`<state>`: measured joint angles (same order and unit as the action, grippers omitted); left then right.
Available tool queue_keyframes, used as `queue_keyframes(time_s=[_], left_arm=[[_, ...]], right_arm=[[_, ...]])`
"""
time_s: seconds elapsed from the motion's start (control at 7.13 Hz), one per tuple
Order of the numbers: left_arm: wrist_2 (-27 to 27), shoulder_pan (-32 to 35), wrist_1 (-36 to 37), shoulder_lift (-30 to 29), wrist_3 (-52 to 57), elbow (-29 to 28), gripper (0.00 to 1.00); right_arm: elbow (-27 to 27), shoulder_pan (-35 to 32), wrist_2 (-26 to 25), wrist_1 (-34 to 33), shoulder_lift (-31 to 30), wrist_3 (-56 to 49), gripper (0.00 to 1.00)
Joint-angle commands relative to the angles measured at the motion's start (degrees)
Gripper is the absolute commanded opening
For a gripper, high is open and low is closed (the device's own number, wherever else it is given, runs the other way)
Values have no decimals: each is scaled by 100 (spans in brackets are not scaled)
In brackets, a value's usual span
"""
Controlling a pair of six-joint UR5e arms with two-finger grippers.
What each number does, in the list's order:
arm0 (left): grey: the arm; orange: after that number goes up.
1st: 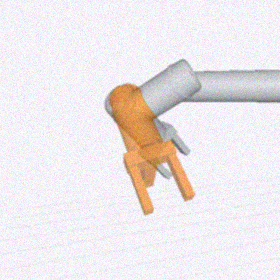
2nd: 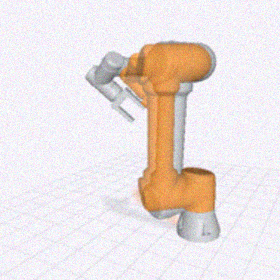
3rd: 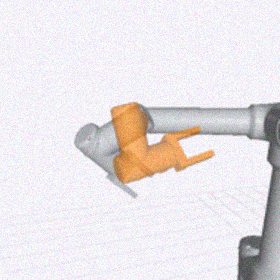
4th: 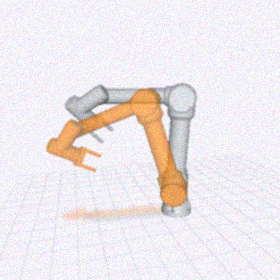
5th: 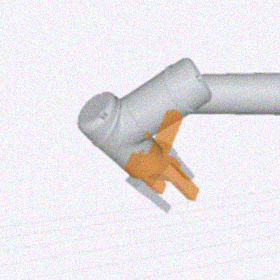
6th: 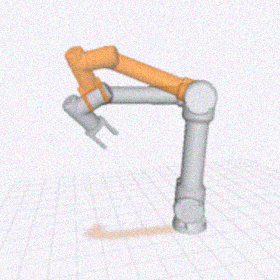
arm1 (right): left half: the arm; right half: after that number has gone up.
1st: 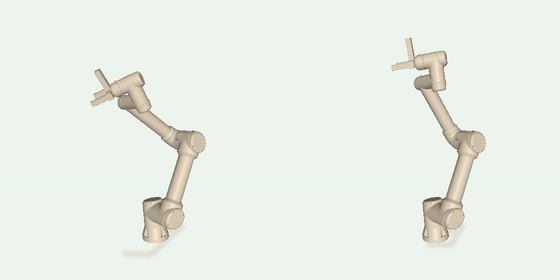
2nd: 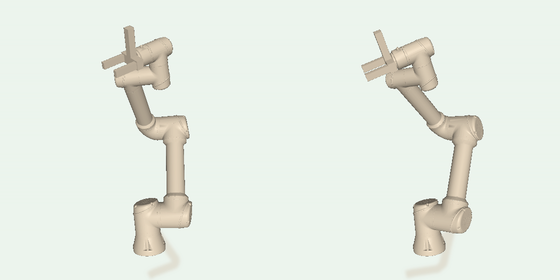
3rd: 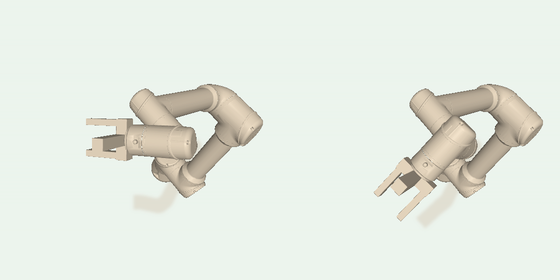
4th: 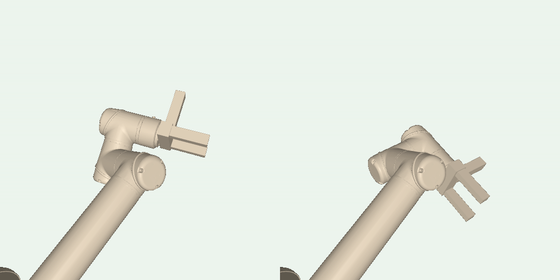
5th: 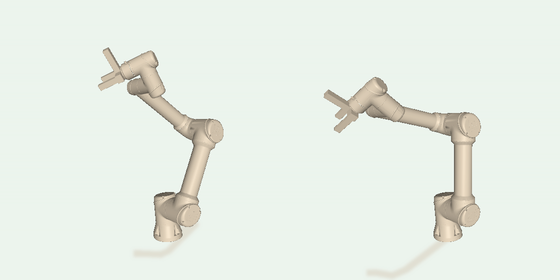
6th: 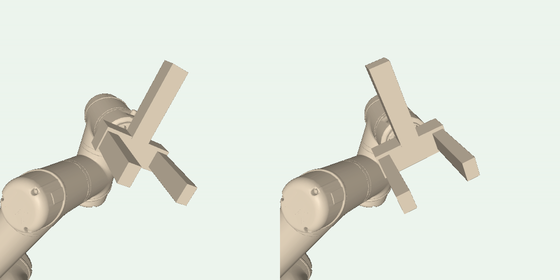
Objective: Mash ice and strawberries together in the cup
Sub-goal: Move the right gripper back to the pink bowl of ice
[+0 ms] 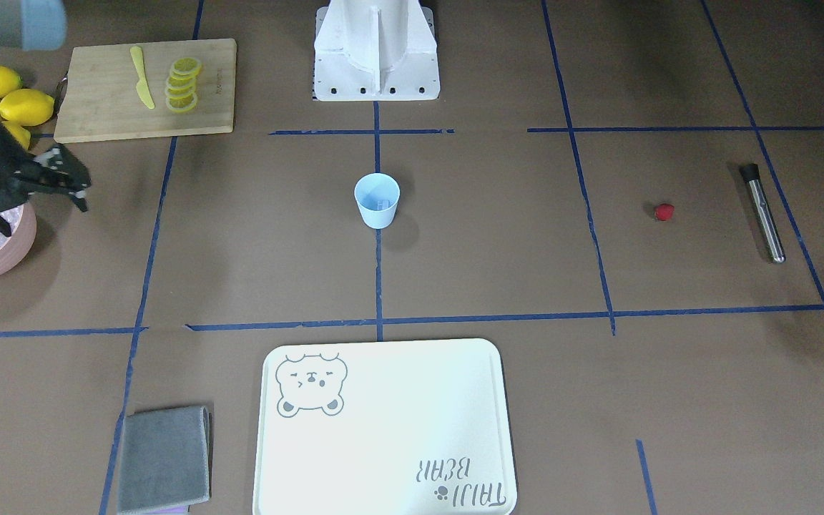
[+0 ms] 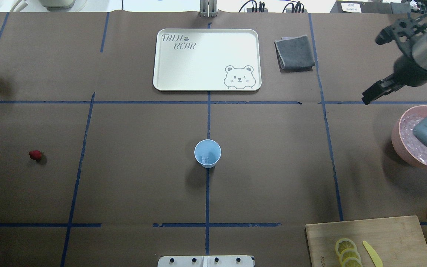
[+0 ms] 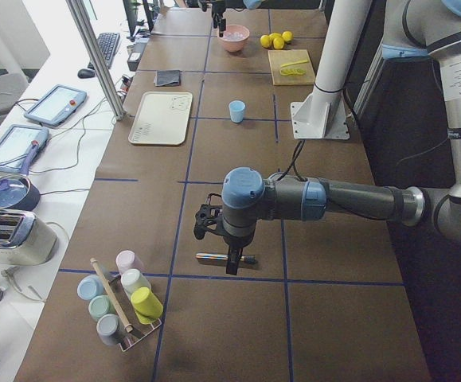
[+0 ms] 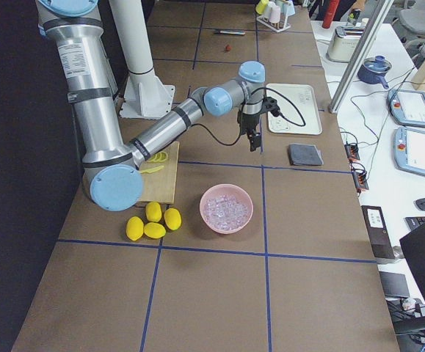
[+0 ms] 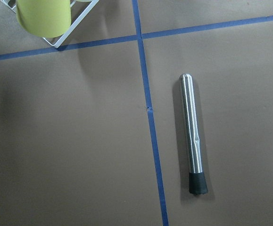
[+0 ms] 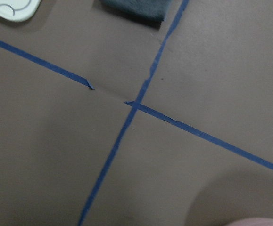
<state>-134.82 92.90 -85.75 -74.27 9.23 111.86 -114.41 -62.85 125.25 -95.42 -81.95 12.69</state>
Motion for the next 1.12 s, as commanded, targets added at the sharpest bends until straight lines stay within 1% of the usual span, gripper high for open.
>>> queue_keyframes(time_s=[0.0,0.14,0.28,0.42,0.56,0.84,0.98], left_arm=[[-9,0,-3,0,0,38,100],[-78,0,-3,0,0,55,100],[-184,0,14,0,0,81,100],[-263,0,14,0,0,90,100],[-264,0,-3,0,0,90,100],[-264,0,5,0,0,99,100],[-264,0,14,0,0,99,100]], right_arm=[[181,-543,201,1116,-1318,-740,98],[452,-553,201,1548,-1550,-724,99],[994,-544,201,2257,-1552,-785,98],[1600,-544,236,3265,-1552,-942,98],[1893,-544,297,3675,-1596,-1004,98],[1835,-396,307,3697,-1771,-1014,92],[1704,-282,307,3697,-1911,-1005,88]])
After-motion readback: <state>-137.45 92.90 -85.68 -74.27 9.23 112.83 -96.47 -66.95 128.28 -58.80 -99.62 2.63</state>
